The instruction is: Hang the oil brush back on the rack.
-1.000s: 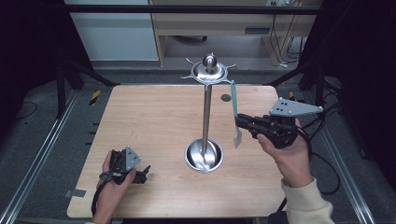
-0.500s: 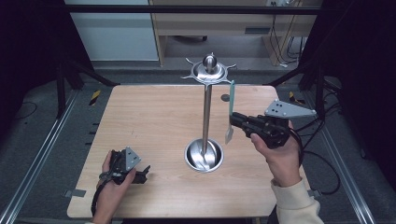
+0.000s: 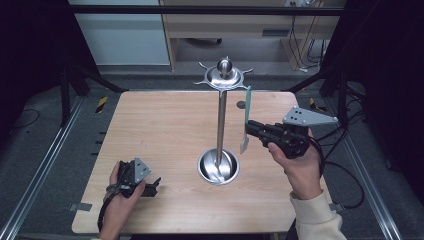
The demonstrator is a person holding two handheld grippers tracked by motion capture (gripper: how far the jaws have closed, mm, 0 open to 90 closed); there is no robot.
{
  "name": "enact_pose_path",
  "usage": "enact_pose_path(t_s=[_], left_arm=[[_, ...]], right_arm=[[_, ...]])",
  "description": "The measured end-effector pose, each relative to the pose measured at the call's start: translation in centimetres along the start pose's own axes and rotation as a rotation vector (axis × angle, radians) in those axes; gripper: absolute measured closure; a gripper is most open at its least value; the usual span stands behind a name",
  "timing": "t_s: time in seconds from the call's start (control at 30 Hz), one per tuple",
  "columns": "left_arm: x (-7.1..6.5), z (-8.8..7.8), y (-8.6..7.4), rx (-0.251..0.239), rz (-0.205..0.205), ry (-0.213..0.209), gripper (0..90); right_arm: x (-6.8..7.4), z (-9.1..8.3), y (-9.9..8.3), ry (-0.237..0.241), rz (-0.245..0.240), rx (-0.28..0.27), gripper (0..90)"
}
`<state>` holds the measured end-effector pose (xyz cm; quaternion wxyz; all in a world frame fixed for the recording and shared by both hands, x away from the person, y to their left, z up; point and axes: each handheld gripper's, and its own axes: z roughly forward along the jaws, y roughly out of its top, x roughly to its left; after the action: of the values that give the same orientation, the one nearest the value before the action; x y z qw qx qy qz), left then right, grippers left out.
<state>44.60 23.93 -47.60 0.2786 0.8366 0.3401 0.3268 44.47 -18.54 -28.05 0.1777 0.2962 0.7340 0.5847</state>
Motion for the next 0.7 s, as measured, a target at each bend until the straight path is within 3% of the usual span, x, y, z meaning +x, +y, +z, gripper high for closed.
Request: enact_pose_path(t_s=[0.57, 0.7], left_arm=[[0.03, -0.08, 0.01, -0.002, -0.001, 0.003, 2.6], [0.06, -0.08, -0.01, -0.004, -0.003, 0.004, 2.6]], right_arm=[[-0.11, 0.08, 0.46, -0.002, -0.001, 0.004, 80.3], [-0.10, -0.37, 0.49, -0.027, -0.012, 0.014, 77.4]])
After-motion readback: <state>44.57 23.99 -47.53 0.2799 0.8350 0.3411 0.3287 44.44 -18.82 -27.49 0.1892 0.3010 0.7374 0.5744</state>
